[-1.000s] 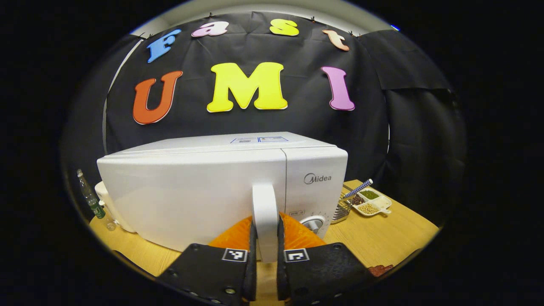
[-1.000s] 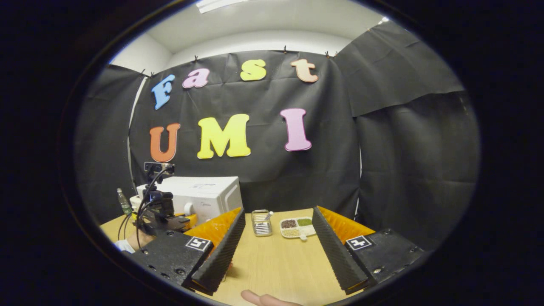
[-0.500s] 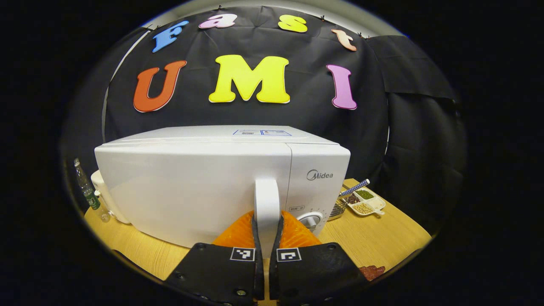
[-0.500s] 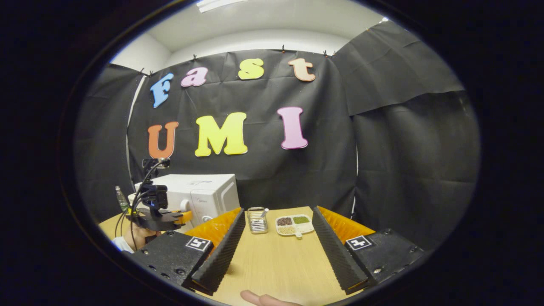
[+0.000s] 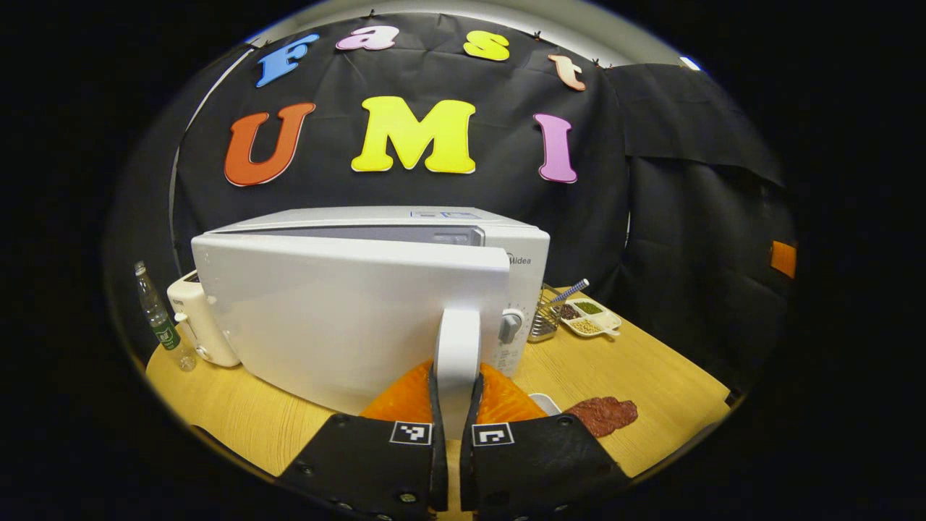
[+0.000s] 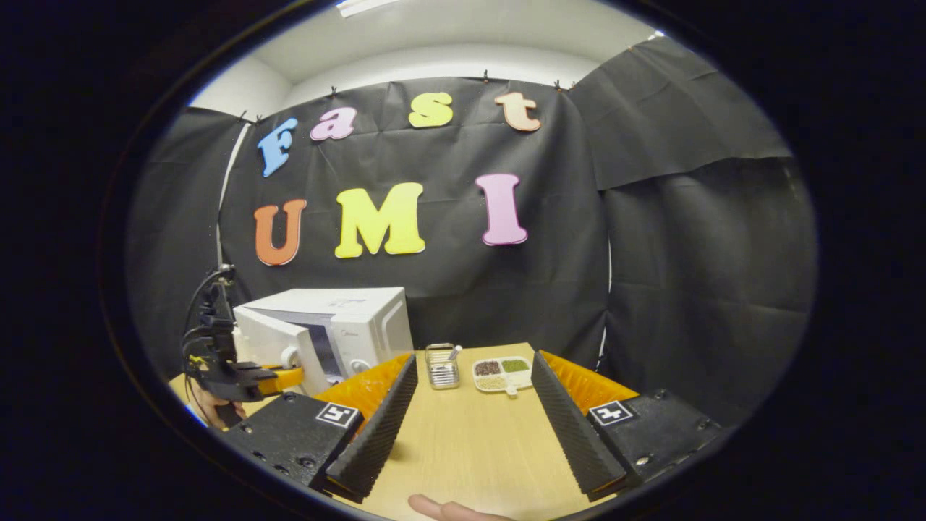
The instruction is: Open the microwave oven with the left hand, put the food in, and close the microwave oven.
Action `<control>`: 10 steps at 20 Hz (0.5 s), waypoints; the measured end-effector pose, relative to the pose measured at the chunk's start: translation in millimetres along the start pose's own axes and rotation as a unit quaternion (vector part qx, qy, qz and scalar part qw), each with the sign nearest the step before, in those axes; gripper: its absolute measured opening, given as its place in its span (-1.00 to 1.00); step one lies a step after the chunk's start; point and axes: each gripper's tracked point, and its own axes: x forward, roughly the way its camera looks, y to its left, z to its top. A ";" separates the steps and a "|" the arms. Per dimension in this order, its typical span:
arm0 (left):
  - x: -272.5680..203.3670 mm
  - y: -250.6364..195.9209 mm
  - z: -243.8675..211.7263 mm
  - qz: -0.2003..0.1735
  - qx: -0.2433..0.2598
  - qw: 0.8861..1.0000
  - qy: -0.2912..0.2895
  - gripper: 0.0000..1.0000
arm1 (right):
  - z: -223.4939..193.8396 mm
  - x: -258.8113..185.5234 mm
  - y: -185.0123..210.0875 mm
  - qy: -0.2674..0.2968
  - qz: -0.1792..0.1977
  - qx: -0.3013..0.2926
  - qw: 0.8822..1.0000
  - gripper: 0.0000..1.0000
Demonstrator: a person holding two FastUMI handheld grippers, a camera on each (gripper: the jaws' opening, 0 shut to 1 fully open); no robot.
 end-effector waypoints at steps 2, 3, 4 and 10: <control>-19.7 7.6 -5.9 -0.010 0.002 1.000 -0.006 -0.75 | -0.7 -7.8 12.3 0.000 0.004 -0.005 1.000 1.00; -32.4 12.5 -11.3 -0.006 0.008 1.000 -0.002 -0.75 | -2.2 -11.2 18.2 0.001 0.005 -0.009 1.000 0.80; -44.8 18.2 -12.0 0.001 0.016 1.000 -0.006 -0.75 | -5.1 -14.3 24.1 0.004 0.007 -0.012 1.000 0.80; -109.6 58.4 -28.3 0.018 0.011 1.000 -0.023 -0.75 | -28.1 -29.1 60.0 0.037 0.029 -0.021 0.999 0.82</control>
